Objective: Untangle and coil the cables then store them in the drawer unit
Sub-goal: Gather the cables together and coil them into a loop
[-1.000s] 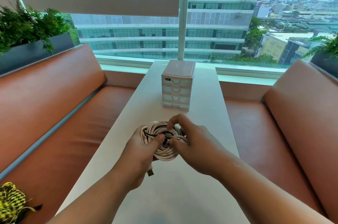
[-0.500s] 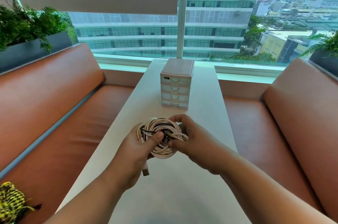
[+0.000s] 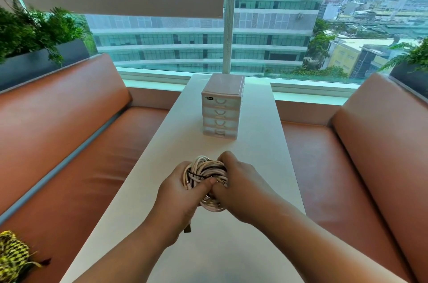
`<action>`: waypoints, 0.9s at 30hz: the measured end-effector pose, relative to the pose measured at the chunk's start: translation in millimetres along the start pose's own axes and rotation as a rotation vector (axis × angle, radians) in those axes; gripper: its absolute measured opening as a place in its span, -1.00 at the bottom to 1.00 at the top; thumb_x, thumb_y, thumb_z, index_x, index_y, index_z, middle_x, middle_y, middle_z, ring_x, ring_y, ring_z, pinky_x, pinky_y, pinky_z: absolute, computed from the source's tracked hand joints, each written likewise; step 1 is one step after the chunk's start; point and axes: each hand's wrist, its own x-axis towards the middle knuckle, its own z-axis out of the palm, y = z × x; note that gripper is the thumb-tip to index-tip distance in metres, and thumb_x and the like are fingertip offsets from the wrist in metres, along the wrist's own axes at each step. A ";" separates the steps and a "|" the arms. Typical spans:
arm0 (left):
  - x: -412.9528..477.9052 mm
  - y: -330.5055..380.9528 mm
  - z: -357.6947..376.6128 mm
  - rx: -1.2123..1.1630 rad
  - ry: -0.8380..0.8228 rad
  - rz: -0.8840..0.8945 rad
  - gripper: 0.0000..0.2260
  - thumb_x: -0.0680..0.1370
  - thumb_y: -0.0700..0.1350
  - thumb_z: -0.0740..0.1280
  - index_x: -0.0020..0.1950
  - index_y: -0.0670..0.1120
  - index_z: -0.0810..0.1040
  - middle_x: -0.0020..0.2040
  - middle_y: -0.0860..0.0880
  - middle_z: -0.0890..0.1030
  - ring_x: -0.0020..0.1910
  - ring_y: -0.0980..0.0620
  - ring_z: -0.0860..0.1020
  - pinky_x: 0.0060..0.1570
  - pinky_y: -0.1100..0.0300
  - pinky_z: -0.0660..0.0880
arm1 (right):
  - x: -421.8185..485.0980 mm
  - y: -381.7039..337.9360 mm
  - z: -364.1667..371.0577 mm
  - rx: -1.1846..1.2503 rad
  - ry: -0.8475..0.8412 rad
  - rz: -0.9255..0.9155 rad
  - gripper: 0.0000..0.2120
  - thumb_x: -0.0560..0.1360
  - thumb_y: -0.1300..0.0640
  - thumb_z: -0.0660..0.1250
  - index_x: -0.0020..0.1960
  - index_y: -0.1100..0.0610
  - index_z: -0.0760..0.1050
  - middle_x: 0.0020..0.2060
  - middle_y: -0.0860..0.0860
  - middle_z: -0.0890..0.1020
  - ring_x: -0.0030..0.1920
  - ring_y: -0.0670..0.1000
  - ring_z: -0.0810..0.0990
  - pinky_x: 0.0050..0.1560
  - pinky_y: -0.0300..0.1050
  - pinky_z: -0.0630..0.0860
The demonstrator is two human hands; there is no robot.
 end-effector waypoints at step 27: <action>3.5 -2.2 -15.4 -0.290 -0.389 -0.272 -0.66 0.53 -0.05 0.36 0.27 -0.13 0.51 0.11 -0.20 0.65 0.10 -0.18 0.61 0.16 -0.07 0.52 | 3.1 8.8 -0.5 0.123 -0.034 0.078 -0.79 0.43 0.13 0.36 -0.01 -0.09 0.40 -0.13 0.00 0.59 -0.28 0.08 0.62 -0.51 -0.02 0.57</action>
